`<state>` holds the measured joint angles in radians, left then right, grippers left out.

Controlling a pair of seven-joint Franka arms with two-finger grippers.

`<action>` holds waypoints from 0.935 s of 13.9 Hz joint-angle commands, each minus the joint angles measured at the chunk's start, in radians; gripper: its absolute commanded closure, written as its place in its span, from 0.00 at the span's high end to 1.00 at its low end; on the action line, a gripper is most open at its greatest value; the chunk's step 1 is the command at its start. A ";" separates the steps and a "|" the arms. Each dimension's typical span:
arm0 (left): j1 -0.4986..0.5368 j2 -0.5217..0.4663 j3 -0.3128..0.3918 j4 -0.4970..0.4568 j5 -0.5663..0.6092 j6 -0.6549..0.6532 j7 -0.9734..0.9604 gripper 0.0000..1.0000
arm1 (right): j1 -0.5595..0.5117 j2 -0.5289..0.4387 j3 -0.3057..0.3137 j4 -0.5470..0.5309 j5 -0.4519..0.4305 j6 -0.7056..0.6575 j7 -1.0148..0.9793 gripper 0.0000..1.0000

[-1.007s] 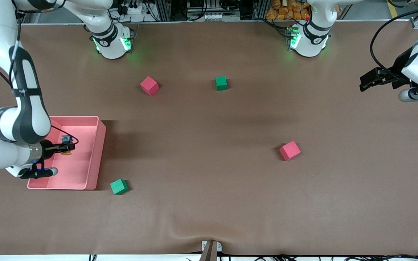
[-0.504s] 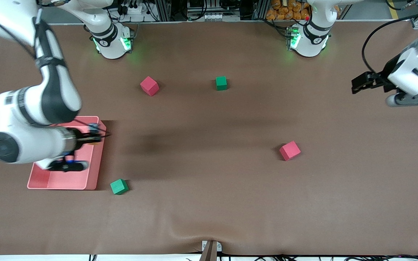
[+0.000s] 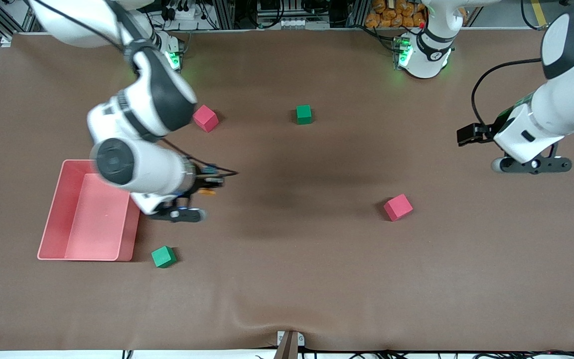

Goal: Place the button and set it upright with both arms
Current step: 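Lift the button out of the tray with the right gripper toward table center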

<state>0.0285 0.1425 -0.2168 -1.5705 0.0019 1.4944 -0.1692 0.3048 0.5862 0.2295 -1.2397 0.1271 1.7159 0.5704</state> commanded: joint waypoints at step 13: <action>-0.070 0.187 -0.004 0.044 -0.056 0.046 0.000 1.00 | 0.441 0.406 -0.116 0.166 0.002 0.453 0.217 0.00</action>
<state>-0.0361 0.3139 -0.2215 -1.5525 -0.0369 1.5273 -0.1692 0.7228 0.9467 0.1321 -1.1359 0.1327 2.1680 0.7754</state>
